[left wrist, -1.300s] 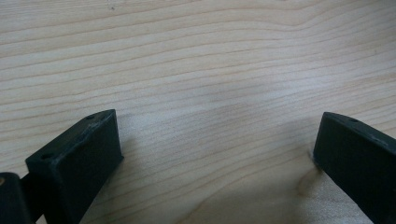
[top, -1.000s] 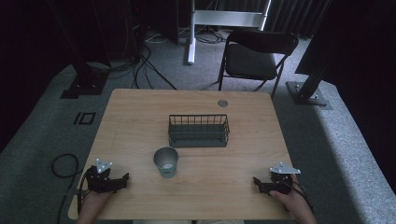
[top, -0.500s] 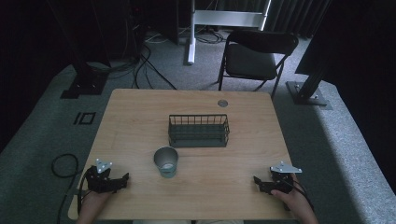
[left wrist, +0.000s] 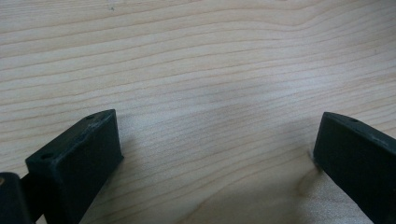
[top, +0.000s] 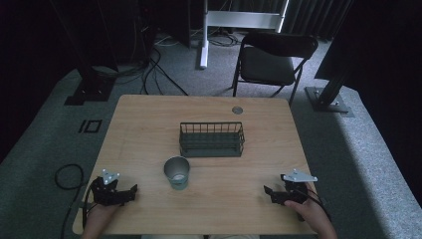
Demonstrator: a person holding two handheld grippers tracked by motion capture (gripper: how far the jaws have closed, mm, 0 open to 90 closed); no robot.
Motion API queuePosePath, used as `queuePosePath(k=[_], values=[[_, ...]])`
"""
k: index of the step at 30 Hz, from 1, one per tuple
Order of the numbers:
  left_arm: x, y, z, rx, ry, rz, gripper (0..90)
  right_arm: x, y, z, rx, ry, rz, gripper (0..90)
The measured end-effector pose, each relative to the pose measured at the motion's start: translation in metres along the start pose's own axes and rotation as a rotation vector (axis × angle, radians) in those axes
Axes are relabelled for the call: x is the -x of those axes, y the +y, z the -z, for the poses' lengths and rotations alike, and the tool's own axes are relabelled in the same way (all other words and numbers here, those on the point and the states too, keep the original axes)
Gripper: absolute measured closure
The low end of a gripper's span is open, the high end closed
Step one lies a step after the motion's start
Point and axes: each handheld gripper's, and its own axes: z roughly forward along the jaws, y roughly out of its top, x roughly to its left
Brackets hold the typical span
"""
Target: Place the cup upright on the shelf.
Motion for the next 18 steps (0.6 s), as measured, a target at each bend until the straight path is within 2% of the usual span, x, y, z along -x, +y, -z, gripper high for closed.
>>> queuePosePath(k=[7, 11, 18], values=[[0.0, 0.0, 0.0, 0.0, 0.0, 0.0, 1.4, -0.015, 0.015, -0.005, 0.037, 0.047, 0.025, 13.8], [0.0, 0.0, 0.0, 0.0, 0.0, 0.0, 1.4, -0.023, 0.021, -0.011, 0.033, 0.071, 0.043, 14.1], [0.0, 0.0, 0.0, 0.0, 0.0, -0.001, 1.4, -0.04, 0.034, -0.022, 0.058, 0.105, 0.074, 14.1]])
